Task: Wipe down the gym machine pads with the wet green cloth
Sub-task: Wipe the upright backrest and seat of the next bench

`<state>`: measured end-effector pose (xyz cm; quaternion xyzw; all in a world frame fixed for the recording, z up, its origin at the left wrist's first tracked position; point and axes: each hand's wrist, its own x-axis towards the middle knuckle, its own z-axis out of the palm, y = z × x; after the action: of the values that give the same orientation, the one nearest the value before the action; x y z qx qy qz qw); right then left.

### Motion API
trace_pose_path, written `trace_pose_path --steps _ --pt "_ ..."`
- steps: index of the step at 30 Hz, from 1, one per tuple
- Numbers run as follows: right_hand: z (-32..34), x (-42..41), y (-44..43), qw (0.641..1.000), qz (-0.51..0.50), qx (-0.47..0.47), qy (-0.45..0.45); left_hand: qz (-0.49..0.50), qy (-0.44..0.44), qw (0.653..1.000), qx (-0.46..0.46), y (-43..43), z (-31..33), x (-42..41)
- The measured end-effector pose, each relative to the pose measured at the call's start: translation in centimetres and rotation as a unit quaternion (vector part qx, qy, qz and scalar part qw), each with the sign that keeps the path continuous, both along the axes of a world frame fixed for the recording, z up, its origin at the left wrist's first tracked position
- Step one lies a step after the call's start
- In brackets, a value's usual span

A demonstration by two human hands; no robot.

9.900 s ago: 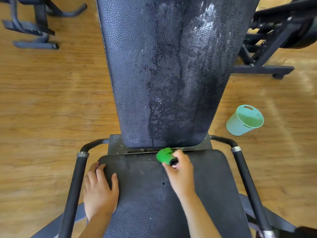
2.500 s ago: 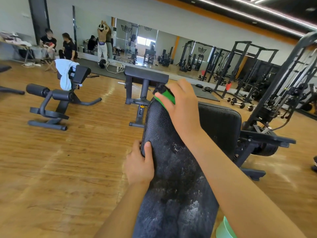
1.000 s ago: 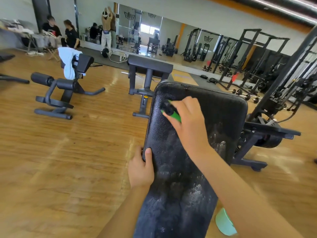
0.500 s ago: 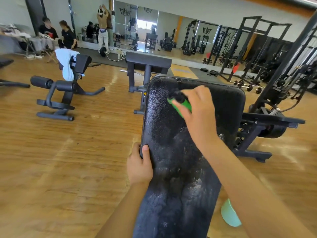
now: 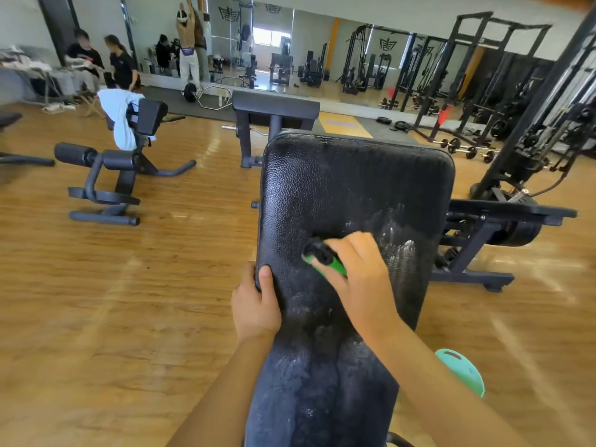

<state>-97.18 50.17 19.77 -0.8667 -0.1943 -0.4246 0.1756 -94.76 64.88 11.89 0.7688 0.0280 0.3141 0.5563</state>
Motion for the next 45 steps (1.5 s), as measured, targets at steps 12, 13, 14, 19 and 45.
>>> trace_pose_path --steps 12,13,14,19,45 --pt "3.2 1.7 -2.0 0.993 -0.05 0.087 -0.055 0.014 -0.004 1.0 -0.002 -0.2 0.0 0.1" --pt "2.2 1.1 -2.1 0.994 -0.05 0.084 -0.049 0.017 -0.001 1.0 -0.001 -0.2 -0.1 0.1" --pt "1.2 0.4 -2.2 0.995 -0.046 0.085 -0.039 0.019 0.001 1.0 -0.002 -0.2 0.0 0.1" --pt "-3.2 -2.3 -2.1 0.995 -0.036 0.09 0.03 0.023 0.006 1.0 -0.001 -0.3 0.2 0.0" --pt "7.1 0.1 -5.9 0.974 -0.094 0.205 -0.007 0.031 0.015 0.999 0.013 -0.4 0.3 -0.2"
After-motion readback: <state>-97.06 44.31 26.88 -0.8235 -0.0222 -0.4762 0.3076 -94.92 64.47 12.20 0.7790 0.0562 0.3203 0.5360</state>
